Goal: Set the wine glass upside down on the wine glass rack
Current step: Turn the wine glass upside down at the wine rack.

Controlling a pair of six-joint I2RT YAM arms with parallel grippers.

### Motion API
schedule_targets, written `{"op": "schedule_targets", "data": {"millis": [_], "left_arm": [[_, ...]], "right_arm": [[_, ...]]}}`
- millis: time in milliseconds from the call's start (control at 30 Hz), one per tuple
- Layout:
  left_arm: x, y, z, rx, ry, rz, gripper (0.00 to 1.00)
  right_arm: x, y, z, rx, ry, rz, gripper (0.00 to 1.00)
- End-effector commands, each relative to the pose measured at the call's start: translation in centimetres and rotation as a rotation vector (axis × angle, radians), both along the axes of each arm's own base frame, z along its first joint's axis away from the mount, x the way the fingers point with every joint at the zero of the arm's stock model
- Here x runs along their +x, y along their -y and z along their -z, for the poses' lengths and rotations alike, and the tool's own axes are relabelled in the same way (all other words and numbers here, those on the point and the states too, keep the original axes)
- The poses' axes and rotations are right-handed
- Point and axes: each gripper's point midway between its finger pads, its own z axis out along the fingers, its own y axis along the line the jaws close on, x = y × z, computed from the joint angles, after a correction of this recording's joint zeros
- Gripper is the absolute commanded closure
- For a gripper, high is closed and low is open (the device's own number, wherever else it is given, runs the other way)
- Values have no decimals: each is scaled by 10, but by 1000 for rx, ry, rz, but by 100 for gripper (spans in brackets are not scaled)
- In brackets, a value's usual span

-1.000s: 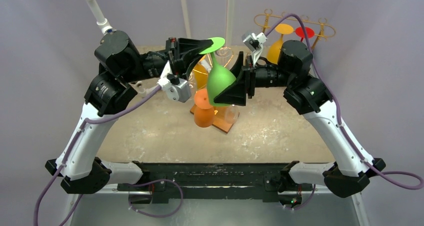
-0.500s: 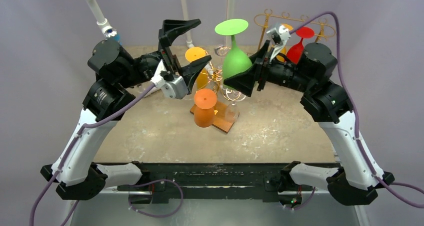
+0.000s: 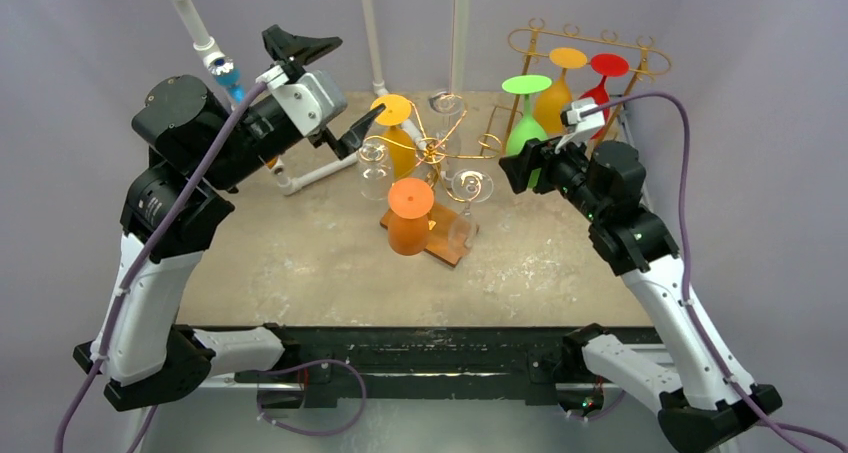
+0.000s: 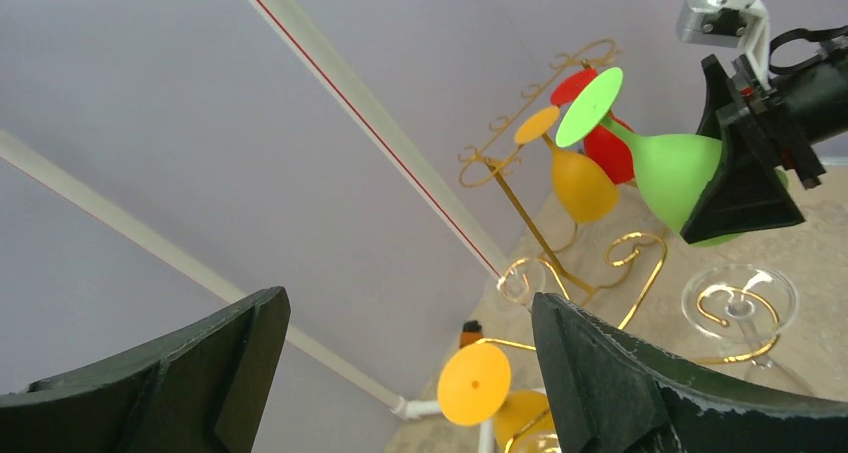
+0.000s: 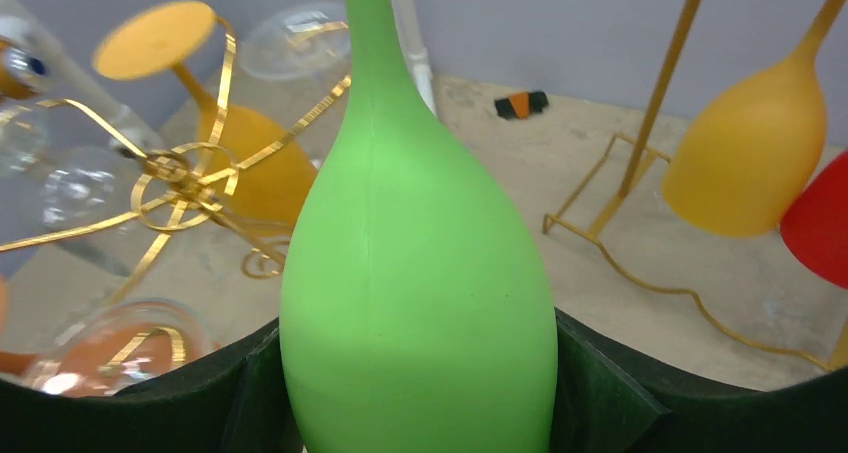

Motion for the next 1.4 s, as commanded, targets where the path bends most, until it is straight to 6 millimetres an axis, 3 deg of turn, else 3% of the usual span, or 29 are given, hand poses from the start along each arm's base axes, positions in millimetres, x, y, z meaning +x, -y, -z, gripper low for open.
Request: {"op": "schedule_targets", "data": {"millis": [0,233,333,667,1100,1367], "left_arm": [[-6,-19,30,-29,-226,-75,0],[-25,-24,19,-62,-216,-30,0],[-30,-27,17,-69,-196,-22,0],[-26,-27,19,-63,-183,-37,0],[-19,-25,19,-62,-172,-53,0],[-16,-19,36,-43,-212,-40,0]], "right_arm": [[24,25,-5,-13,136,118,95],[46,43,21,-19,100,127,97],[49,36,36,-2,123,87,98],[67,22,56,-26,203,16,99],[78,-18,90,0,187,-145,100],[71,-42,101,-20,221,-210,100]]}}
